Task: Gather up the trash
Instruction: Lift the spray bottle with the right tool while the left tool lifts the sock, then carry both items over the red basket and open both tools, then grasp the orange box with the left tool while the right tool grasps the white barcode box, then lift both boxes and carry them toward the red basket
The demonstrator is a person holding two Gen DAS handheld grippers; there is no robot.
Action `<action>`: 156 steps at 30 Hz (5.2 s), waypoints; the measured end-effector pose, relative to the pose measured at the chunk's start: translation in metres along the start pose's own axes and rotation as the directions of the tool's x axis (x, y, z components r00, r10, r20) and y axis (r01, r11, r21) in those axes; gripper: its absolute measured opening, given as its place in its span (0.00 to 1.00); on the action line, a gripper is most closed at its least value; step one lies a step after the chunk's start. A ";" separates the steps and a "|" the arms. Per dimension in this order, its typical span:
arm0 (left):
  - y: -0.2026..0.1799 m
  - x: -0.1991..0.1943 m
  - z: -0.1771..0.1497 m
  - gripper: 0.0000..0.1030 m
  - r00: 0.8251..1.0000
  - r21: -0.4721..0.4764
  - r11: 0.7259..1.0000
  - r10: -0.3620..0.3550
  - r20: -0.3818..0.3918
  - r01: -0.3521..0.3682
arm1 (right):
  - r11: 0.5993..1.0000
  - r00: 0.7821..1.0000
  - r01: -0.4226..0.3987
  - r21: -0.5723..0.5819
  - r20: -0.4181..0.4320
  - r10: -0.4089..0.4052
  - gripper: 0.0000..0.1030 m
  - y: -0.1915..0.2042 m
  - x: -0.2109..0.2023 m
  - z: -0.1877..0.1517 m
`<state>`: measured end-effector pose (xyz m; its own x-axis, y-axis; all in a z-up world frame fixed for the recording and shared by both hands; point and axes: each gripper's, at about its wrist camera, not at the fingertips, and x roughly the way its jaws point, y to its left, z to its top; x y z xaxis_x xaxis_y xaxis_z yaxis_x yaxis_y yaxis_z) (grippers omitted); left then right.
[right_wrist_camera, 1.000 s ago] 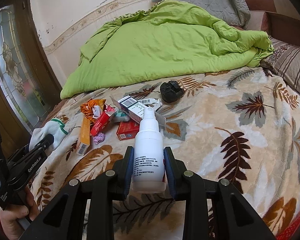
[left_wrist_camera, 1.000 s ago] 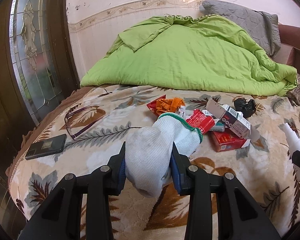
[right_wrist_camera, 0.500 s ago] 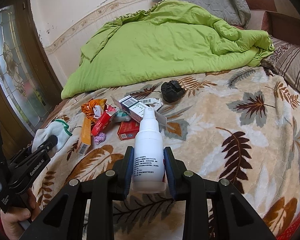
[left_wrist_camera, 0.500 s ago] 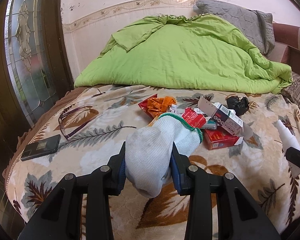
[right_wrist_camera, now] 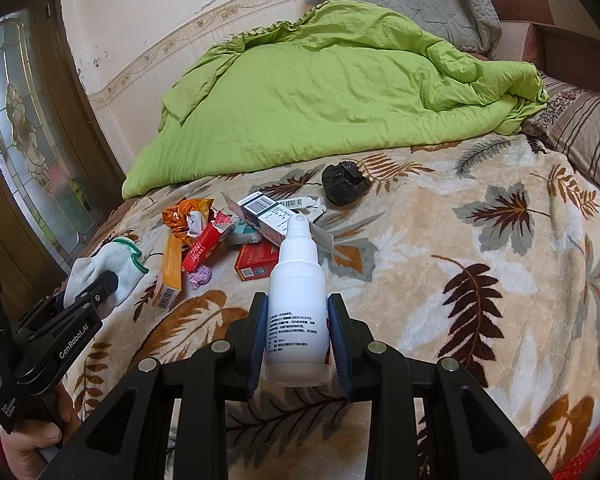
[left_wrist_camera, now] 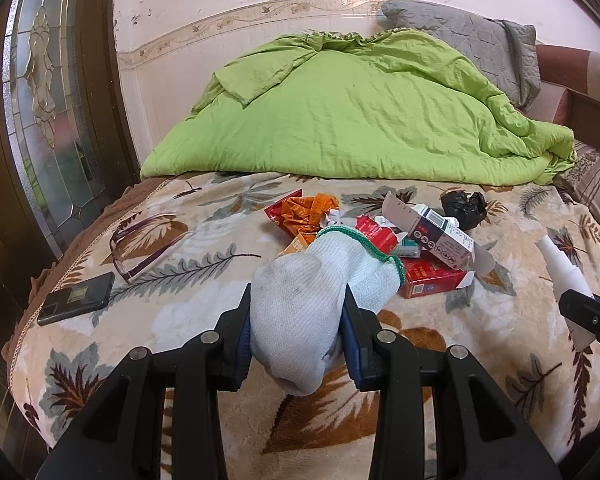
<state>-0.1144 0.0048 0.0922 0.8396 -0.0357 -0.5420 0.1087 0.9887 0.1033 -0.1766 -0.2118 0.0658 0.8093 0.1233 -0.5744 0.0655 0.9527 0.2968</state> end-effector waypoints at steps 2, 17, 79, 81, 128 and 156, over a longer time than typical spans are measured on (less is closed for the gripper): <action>-0.002 -0.001 0.000 0.35 1.000 0.005 1.000 -0.003 0.003 0.003 | 1.000 1.000 0.000 0.000 0.000 0.000 0.31 0.000 0.000 0.000; -0.016 -0.017 0.000 0.35 0.999 0.037 0.998 -0.042 0.017 0.041 | 1.000 1.000 -0.010 0.028 0.013 0.009 0.31 -0.001 -0.012 0.001; -0.047 -0.050 0.010 0.70 0.863 -0.024 0.880 -0.471 -0.183 0.475 | 0.991 0.992 0.128 0.043 0.008 -0.128 0.49 -0.070 -0.118 -0.010; -0.013 -0.029 0.010 0.70 0.888 -0.090 0.908 -0.419 -0.188 0.409 | 0.995 0.995 0.096 -0.020 -0.017 -0.096 0.50 -0.048 -0.090 0.000; 0.067 0.151 0.012 0.47 0.907 -0.421 0.895 -0.291 -0.303 0.147 | 0.965 1.000 -0.004 -0.261 0.002 0.005 0.64 0.029 0.099 0.065; 0.034 0.033 0.013 0.47 0.995 -0.084 0.992 -0.092 -0.036 0.089 | 0.989 1.000 0.002 -0.147 0.028 0.002 0.42 0.025 0.060 0.048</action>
<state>-0.0760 0.0351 0.0884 0.8064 -0.1214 -0.5788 0.1377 0.9903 -0.0158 -0.0984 -0.1937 0.0757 0.8256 0.1173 -0.5520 -0.0191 0.9834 0.1806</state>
